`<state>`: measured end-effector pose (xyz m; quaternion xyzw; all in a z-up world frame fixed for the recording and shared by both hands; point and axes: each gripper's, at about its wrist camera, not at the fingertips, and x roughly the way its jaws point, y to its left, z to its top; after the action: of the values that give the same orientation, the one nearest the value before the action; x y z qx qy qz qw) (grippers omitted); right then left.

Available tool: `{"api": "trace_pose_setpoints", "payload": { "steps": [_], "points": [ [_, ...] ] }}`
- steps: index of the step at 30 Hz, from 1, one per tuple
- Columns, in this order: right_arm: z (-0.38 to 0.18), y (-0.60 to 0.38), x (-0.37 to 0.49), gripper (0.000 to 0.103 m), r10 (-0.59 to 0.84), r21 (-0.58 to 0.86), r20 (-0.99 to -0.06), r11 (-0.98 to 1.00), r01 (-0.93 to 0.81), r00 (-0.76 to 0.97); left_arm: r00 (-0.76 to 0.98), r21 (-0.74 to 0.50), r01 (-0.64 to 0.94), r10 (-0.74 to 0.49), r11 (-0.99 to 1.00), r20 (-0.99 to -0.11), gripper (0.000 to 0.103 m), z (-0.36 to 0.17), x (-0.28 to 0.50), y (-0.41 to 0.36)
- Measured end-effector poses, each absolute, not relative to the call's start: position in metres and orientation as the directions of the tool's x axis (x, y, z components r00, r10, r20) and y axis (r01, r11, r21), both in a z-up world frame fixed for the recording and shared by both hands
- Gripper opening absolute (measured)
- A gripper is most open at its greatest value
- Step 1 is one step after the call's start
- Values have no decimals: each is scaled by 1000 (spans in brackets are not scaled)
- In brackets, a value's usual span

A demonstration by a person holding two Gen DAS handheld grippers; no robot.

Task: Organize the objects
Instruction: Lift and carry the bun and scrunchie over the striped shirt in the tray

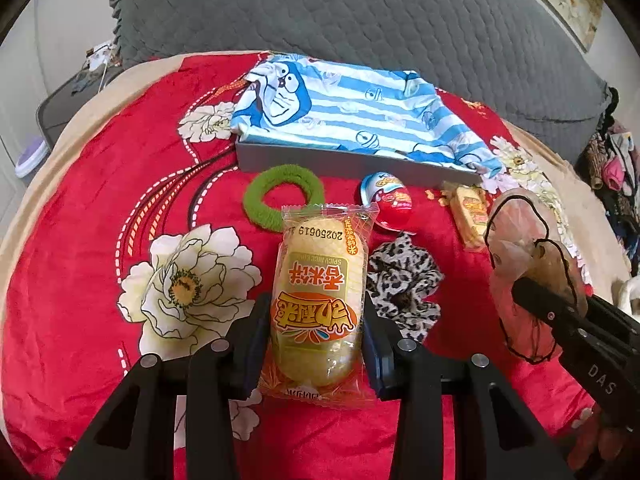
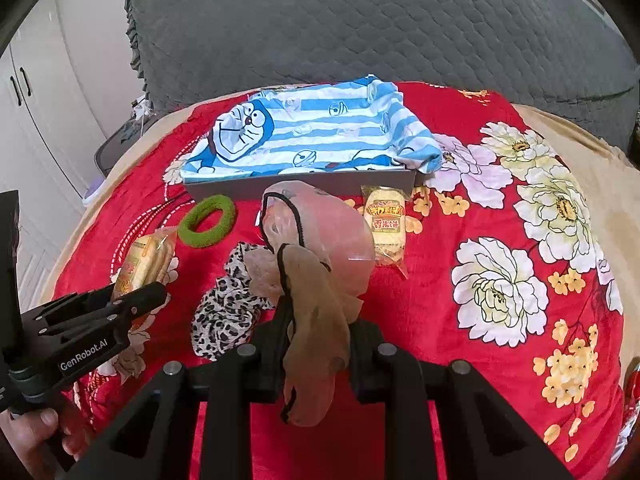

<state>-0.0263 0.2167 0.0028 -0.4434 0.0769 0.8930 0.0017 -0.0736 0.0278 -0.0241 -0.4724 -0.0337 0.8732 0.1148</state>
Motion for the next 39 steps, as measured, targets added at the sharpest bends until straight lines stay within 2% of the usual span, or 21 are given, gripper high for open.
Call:
{"api": "trace_pose_setpoints", "payload": {
  "steps": [13, 39],
  "points": [
    [29, 211, -23, 25, -42, 97, -738, -994, -44, -673, -573, -148, -148, 207, -978, -793, 42, 3, -71, 30],
    [74, 217, -48, 25, -63, 130, -658, -991, -31, -750, -644, -88, -191, 192, -978, -740, 42, 50, -100, 54]
  ]
}}
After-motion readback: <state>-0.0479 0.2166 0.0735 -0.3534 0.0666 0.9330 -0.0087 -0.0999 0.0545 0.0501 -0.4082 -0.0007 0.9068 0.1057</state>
